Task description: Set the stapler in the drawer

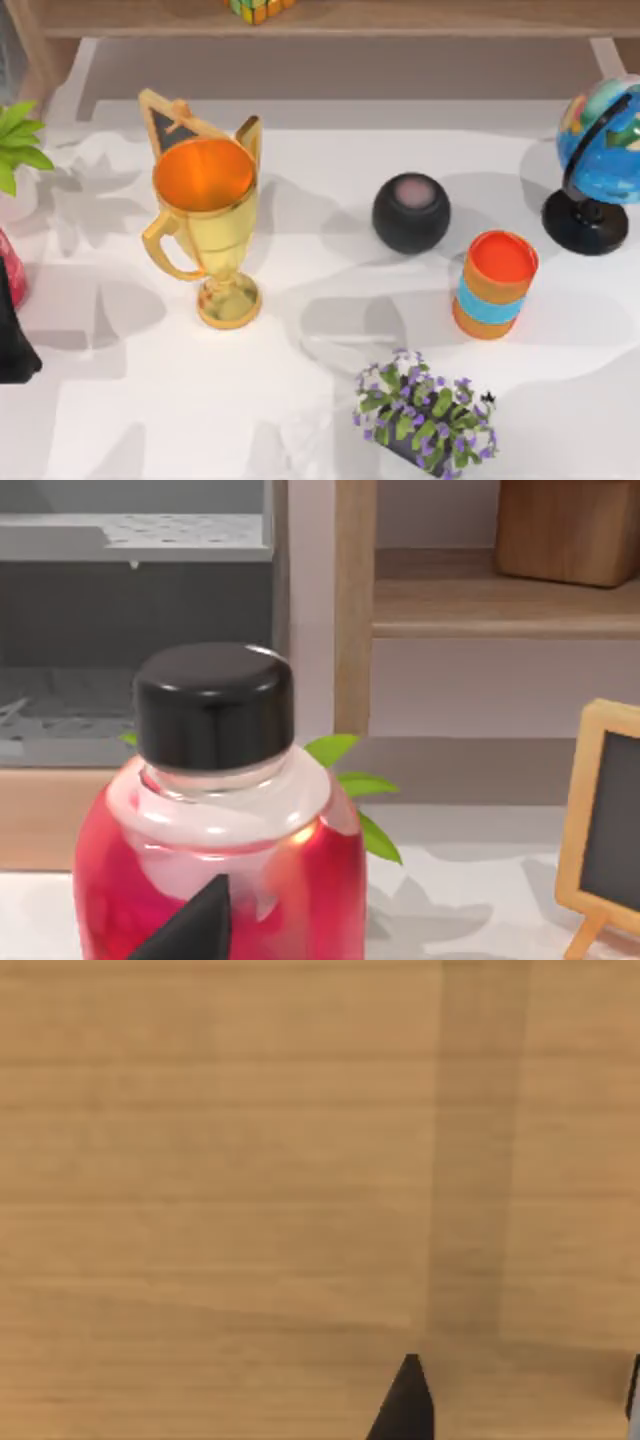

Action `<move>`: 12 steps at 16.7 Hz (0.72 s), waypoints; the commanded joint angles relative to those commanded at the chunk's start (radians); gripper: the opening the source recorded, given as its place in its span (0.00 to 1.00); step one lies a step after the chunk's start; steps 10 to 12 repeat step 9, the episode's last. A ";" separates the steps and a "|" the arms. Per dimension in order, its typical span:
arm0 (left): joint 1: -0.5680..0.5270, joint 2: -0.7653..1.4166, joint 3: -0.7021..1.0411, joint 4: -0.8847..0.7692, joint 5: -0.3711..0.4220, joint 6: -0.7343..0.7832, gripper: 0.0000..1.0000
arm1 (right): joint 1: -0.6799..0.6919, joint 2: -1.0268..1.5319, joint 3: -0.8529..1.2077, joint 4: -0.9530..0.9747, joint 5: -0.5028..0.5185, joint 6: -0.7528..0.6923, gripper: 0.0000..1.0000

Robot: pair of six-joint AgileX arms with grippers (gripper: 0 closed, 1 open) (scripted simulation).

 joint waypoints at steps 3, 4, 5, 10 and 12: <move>0.000 0.000 0.000 0.000 0.000 0.000 1.00 | 0.000 0.000 0.000 0.000 0.000 0.000 0.98; 0.000 0.000 0.000 0.000 0.000 0.000 1.00 | 0.000 0.000 0.000 0.000 0.000 0.000 1.00; 0.000 0.000 0.000 0.000 0.000 0.000 1.00 | 0.000 0.000 0.000 0.000 0.000 0.000 1.00; 0.000 0.000 0.000 0.000 0.000 0.000 1.00 | 0.000 0.000 0.000 0.000 0.000 0.000 1.00; 0.000 0.000 0.000 0.000 0.000 0.000 1.00 | 0.000 0.000 0.000 0.000 0.000 0.000 1.00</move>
